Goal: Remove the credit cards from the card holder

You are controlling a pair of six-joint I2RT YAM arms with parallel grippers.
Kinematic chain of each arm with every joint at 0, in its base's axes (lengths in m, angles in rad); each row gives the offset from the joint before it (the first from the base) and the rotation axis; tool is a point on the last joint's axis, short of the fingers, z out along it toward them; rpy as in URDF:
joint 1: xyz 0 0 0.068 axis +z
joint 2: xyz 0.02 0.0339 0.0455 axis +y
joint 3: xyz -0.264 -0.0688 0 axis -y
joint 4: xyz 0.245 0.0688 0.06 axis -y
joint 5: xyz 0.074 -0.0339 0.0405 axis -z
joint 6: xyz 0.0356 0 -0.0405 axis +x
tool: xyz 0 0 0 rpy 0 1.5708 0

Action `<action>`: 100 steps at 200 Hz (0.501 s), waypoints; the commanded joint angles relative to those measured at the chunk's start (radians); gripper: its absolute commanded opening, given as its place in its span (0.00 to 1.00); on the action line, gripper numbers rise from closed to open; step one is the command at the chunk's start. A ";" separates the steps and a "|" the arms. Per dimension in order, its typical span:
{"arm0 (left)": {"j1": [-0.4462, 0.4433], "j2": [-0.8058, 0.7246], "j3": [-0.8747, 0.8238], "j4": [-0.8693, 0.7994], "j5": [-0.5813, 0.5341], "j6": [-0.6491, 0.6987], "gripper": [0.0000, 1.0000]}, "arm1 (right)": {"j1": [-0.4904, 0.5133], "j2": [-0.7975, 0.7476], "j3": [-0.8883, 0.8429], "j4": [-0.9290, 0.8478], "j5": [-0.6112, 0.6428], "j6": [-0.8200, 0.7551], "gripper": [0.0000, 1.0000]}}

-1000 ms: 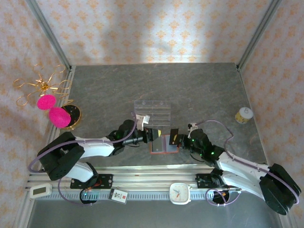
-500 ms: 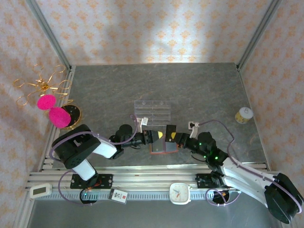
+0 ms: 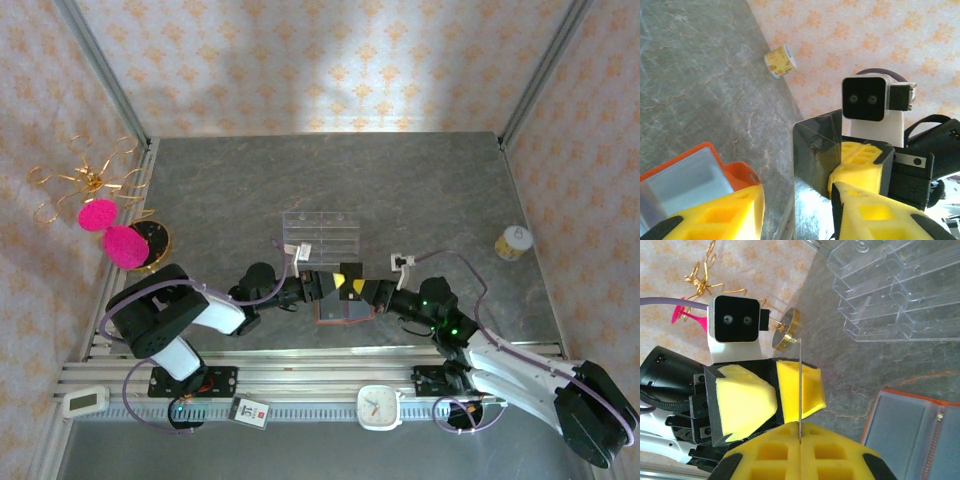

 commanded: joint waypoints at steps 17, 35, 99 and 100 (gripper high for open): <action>-0.021 -0.009 0.002 0.098 0.023 -0.021 0.35 | -0.001 0.015 0.026 0.096 -0.025 0.011 0.00; -0.027 -0.010 0.003 0.135 0.027 -0.037 0.33 | 0.000 0.029 0.024 0.108 -0.011 0.017 0.00; -0.044 -0.012 0.013 0.176 0.029 -0.081 0.03 | 0.001 0.061 0.060 0.087 0.053 0.018 0.00; -0.044 -0.012 0.013 0.177 0.029 -0.082 0.02 | 0.000 0.062 0.062 0.086 0.054 0.018 0.00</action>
